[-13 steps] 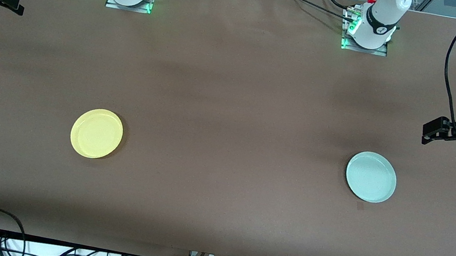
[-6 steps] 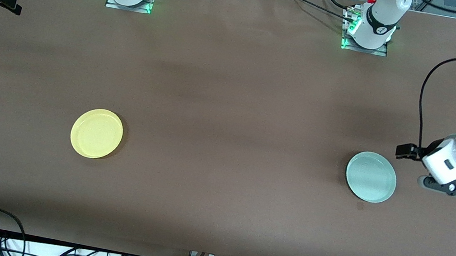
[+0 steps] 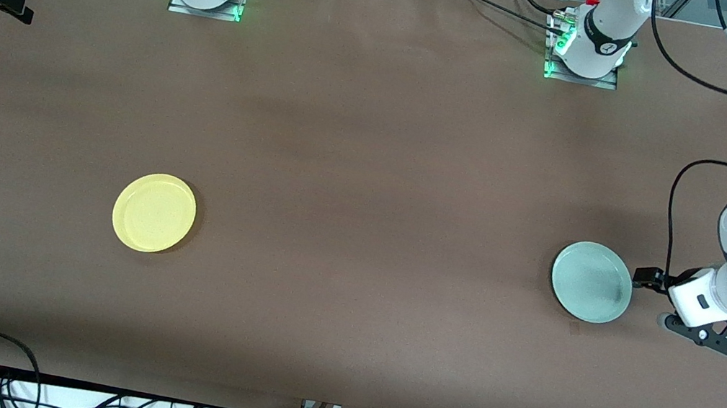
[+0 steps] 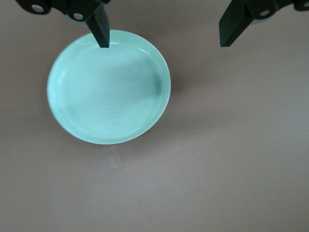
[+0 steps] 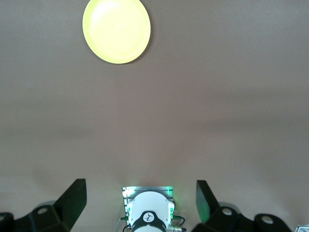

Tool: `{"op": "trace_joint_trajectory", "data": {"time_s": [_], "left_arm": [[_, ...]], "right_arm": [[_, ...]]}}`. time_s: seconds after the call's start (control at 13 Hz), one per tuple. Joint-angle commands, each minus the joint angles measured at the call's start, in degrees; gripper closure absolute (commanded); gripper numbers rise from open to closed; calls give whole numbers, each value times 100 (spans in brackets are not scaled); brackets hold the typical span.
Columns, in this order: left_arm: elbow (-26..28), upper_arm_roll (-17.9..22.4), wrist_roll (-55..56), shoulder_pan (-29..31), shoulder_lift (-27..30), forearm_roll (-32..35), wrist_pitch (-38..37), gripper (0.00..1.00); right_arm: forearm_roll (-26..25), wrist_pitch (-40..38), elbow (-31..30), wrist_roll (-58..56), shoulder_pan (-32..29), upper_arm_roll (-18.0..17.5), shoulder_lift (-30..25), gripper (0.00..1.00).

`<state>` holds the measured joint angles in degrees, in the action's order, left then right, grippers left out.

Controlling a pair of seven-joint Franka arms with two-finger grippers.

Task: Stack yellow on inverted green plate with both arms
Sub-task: 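Grasp the green plate rim with the left gripper and tilt it up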

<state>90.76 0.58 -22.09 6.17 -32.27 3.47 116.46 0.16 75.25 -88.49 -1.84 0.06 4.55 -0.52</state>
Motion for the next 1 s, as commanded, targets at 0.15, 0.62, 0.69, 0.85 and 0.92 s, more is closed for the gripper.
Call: {"op": "trace_joint_trajectory", "data": {"time_s": [0.15, 0.62, 0.69, 0.85, 0.92], "left_arm": [[-50, -102, -1462, 262, -657, -171, 536, 0], [-23, -339, -2264, 377, -992, -198, 562, 68], [-32, -330, -2264, 376, -992, -198, 571, 83], [-32, -330, -2256, 368, -1027, -198, 589, 86], [-50, -330, -2255, 376, -1080, -206, 589, 86]], "right_arm": [[107, -55, 113, 44, -59, 37, 35, 0], [107, -55, 104, 44, -59, 46, 35, 0], [107, -55, 113, 44, -67, 46, 35, 0], [107, -55, 104, 44, -59, 46, 35, 0], [107, -55, 104, 44, -67, 46, 35, 0]]}}
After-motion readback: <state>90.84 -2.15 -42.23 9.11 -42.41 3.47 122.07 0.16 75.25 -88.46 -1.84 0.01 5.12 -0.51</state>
